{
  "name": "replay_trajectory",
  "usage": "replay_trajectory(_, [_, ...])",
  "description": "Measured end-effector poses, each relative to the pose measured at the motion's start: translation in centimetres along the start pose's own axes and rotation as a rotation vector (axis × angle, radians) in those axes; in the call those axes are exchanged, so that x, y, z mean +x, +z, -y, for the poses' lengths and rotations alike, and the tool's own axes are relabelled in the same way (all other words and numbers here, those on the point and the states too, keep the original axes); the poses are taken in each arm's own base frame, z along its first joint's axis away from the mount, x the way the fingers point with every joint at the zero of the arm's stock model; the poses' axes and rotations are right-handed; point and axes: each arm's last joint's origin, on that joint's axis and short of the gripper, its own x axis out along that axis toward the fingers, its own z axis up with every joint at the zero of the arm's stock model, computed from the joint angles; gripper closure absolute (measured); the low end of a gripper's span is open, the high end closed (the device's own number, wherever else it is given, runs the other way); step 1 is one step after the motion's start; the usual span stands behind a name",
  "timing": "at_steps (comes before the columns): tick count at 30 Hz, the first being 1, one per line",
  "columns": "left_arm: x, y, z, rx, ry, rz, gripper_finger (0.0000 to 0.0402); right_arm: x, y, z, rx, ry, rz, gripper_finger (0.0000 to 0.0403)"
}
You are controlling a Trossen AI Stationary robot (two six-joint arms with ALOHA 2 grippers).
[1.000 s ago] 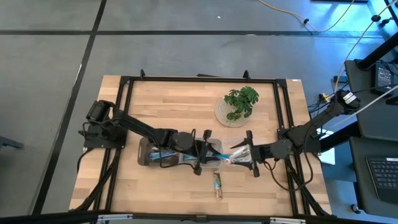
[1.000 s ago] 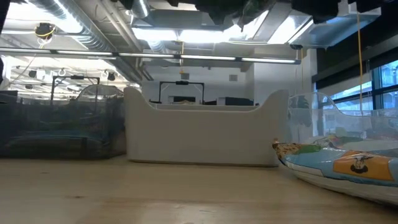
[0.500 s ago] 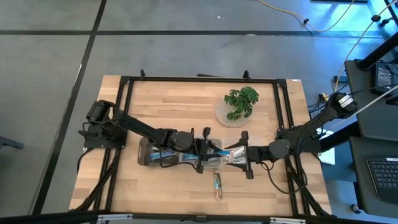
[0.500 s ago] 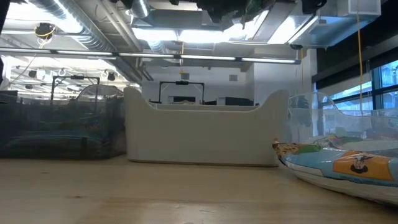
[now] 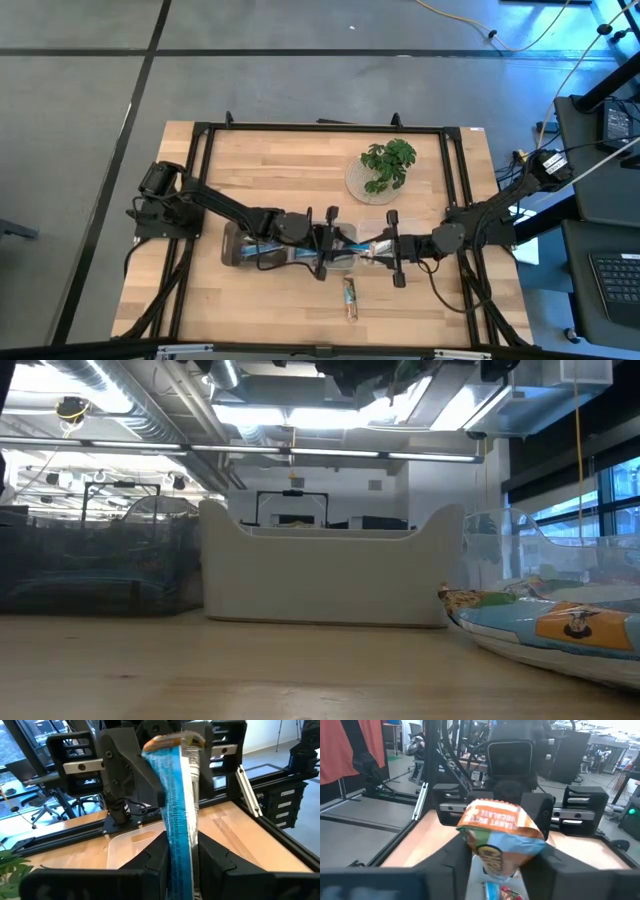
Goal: Pick and place Granola Bars by type
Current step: Put the orange granola bar into the transparent bin
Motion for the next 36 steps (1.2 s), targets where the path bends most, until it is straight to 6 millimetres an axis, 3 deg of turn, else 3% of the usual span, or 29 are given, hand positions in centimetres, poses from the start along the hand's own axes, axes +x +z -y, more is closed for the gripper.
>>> replay_trajectory(6, [0.0, 0.0, 0.0, 0.000, -0.001, 0.000, 0.0328, 0.0, 0.0, 0.0, -0.026, -0.003, -0.001, 0.0315])
replay_trajectory(14, [0.0, 0.0, 0.0, -0.024, -0.001, -0.003, 0.0320, 0.0, 0.0, 0.0, -0.022, -0.002, -0.004, 0.0314])
replay_trajectory(22, [0.0, -0.3, 0.3, -0.032, -0.016, -0.028, 0.0254, -0.3, -0.2, 0.2, -0.048, -0.021, -0.057, 0.0323])
replay_trajectory(28, [-0.1, -0.2, 0.9, -0.058, -0.026, -0.028, 0.0205, -1.8, -0.3, 1.0, 0.017, -0.035, -0.174, 0.0323])
replay_trajectory(36, [-0.2, -0.4, 1.2, -0.131, -0.042, -0.058, 0.0190, -4.4, -1.3, 2.1, 0.200, -0.004, -0.401, 0.0323])
